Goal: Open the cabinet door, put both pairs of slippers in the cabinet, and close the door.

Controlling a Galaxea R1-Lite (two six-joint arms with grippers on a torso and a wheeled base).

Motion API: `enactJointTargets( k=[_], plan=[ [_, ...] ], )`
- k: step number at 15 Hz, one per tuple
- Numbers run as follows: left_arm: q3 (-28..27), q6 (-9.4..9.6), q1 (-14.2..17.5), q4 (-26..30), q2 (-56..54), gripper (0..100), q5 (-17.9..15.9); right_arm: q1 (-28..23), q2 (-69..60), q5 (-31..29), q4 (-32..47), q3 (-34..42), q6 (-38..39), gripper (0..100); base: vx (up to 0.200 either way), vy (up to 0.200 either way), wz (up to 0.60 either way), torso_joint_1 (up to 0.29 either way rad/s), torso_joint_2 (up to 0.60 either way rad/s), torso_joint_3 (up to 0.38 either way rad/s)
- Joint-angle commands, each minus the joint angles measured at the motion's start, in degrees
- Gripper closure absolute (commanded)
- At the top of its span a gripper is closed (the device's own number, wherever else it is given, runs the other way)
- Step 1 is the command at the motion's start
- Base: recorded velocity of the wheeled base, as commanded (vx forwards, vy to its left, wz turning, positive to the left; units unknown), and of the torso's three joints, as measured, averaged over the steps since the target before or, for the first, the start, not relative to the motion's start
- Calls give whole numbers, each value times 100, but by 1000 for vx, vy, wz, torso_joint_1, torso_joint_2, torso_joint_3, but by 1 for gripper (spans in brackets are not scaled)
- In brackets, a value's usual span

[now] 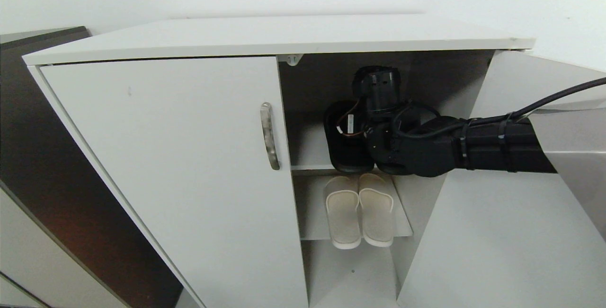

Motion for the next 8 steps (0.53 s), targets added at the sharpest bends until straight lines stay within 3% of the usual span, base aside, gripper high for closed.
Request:
enactJointTargets(
  k=[1, 4, 5, 8],
  plan=[
    [0, 1, -2, -1, 1, 100, 2, -17, 146, 2, 12, -102, 8, 100, 0, 0, 0, 0, 0, 0],
    [0, 1, 7, -1, 1, 100, 2, -8, 164, 10, 12, -93, 8, 100, 0, 0, 0, 0, 0, 0],
    [0, 1, -2, -1, 1, 100, 2, -8, 164, 2, 12, -93, 8, 0, 0, 0, 0, 0, 0, 0],
    [0, -8, -2, -1, 1, 100, 2, 9, 129, 2, 3, -14, 17, 0, 0, 0, 0, 0, 0, 0]
  ],
)
